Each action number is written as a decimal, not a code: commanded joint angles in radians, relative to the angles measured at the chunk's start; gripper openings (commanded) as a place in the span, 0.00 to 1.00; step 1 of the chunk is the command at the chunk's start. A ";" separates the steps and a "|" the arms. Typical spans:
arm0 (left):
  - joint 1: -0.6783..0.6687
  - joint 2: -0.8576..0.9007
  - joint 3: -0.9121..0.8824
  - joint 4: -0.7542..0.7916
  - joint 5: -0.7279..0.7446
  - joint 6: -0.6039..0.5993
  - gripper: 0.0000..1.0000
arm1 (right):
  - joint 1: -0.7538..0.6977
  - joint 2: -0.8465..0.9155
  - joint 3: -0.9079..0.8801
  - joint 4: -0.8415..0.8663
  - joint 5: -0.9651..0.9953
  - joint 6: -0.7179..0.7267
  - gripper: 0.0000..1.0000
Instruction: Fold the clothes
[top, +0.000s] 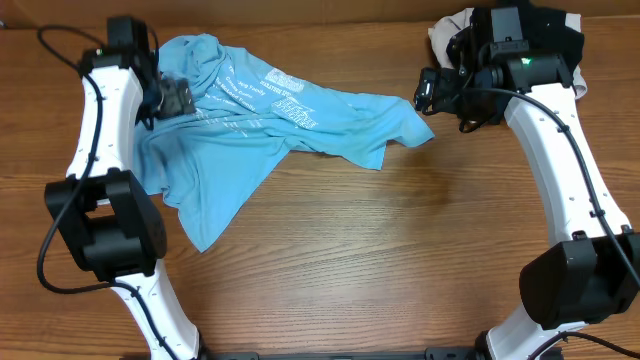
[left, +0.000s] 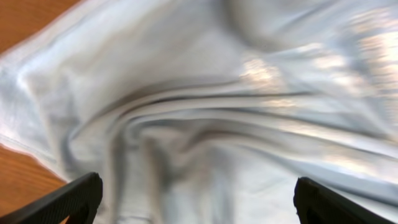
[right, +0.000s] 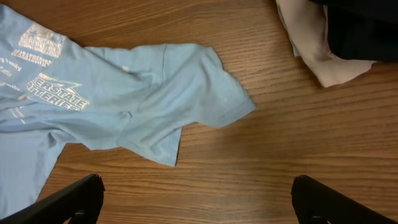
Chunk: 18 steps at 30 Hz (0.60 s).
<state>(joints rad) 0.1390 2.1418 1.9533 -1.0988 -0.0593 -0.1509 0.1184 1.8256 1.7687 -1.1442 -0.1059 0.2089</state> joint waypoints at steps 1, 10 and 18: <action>-0.052 -0.011 0.144 -0.166 0.173 0.043 1.00 | -0.001 0.002 -0.003 -0.011 -0.005 0.000 1.00; -0.149 -0.126 0.204 -0.397 0.072 0.041 1.00 | -0.002 0.002 -0.002 -0.071 -0.034 0.000 1.00; -0.244 -0.284 0.134 -0.486 0.055 0.004 1.00 | -0.002 0.002 -0.002 -0.084 -0.091 0.000 1.00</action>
<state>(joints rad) -0.0658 1.9442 2.1269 -1.5719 0.0151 -0.1215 0.1184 1.8256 1.7683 -1.2228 -0.1638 0.2085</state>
